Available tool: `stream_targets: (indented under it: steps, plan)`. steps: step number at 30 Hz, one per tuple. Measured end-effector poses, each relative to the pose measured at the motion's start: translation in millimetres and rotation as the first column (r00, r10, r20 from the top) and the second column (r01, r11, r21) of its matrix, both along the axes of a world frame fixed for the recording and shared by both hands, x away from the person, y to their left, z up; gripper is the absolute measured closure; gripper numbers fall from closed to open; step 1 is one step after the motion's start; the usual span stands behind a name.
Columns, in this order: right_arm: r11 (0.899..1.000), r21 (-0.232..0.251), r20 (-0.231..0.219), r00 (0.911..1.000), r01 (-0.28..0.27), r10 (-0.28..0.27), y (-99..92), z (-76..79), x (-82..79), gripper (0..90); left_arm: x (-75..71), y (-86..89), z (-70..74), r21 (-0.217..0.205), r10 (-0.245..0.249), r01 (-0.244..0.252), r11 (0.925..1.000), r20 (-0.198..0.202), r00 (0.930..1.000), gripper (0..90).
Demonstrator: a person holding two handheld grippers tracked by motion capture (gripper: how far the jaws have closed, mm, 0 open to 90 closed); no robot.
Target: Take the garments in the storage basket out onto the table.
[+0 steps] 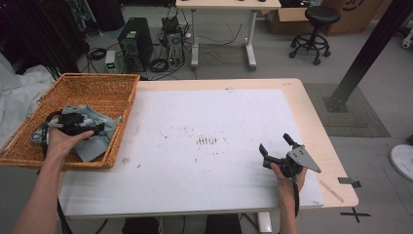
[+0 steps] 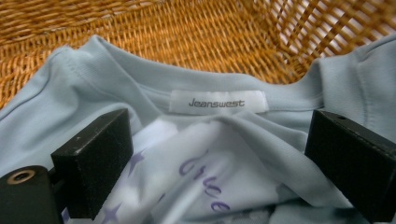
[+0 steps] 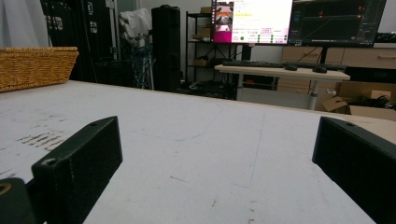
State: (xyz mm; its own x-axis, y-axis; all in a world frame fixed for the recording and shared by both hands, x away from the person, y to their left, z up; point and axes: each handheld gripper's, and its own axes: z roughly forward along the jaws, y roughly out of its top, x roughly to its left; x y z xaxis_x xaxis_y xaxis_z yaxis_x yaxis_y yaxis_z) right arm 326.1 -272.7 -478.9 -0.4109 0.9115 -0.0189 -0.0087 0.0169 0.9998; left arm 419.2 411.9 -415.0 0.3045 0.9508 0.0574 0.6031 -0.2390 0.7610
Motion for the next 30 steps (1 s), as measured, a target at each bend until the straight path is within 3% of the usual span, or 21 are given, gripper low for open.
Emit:
stream_targets:
  steps: [1, 3, 4, 5, 6, 9, 13, 14, 17, 25, 26, 30]
  plan:
    - [1.0, 0.0, 0.0, 1.0, 0.0, 0.0, 0.0, 0.0, 0.0, 1.3, 6.3, -2.8, -0.2, 0.03, -0.006, 0.006, 0.9995, -0.005, 1.0, 8.2]
    - [1.0, 0.0, 0.001, 1.0, 0.0, 0.0, -0.1, 0.0, 0.0, 1.3, 9.3, -3.9, -1.6, 0.034, -0.01, 0.01, 0.9994, -0.012, 0.9999, 8.2]
    - [1.0, -0.001, -0.001, 1.0, 0.0, 0.0, 0.0, 0.0, 0.0, 1.3, 15.6, -6.5, -6.0, 0.047, -0.019, 0.021, 0.9987, -0.045, 0.9988, 7.8]
    - [1.0, -0.001, -0.001, 1.0, 0.0, 0.0, 0.0, 0.0, 0.0, 1.3, 15.6, -6.5, -6.0, 0.047, -0.019, 0.021, 0.9987, -0.045, 0.9988, 7.8]
    - [1.0, 0.0, 0.001, 1.0, 0.001, -0.001, 0.0, -0.1, -0.1, 1.3, 19.6, -8.8, -11.8, 0.052, -0.025, 0.029, 0.9982, -0.071, 0.9971, 7.8]
    - [1.0, 0.0, 0.0, 1.0, 0.001, -0.001, 0.0, -0.1, 0.0, 1.3, 21.3, -8.5, -16.1, 0.038, -0.022, 0.025, 0.999, -0.075, 0.9969, 7.7]
    - [1.0, 0.0, -0.001, 1.0, 0.0, 0.0, 0.0, 0.0, 0.0, 1.5, 20.9, -2.8, -22.4, -0.042, -0.013, 0.009, 0.9991, -0.082, 0.9965, 11.0]
    - [1.0, -0.001, -0.002, 1.0, 0.0, 0.0, 0.1, 0.0, 0.1, 1.6, 19.3, -0.6, -25.6, -0.07, -0.015, 0.011, 0.9975, -0.065, 0.9977, 14.6]
    - [1.0, -0.003, -0.002, 1.0, 0.001, -0.001, 0.2, 0.0, 0.1, 2.0, 17.7, 1.7, -25.6, -0.089, -0.019, 0.014, 0.996, -0.059, 0.998, 24.0]
    - [1.0, -0.006, -0.004, 1.0, 0.003, -0.003, 0.4, 0.1, 0.2, 3.1, 17.2, 4.7, -24.8, -0.068, -0.003, 0.001, 0.9977, -0.04, 0.9992, 56.6]
    - [1.0, -0.006, -0.005, 1.0, 0.004, -0.004, 0.4, 0.1, 0.4, 3.4, 17.7, 4.6, -24.2, -0.041, -0.022, 0.021, 0.9989, -0.038, 0.999, 57.5]
    - [1.0, -0.003, -0.006, 1.0, 0.006, -0.006, 0.4, 0.1, 0.3, 3.6, 17.6, 2.9, -23.8, -0.007, -0.062, 0.062, 0.9981, -0.023, 0.9978, 63.0]
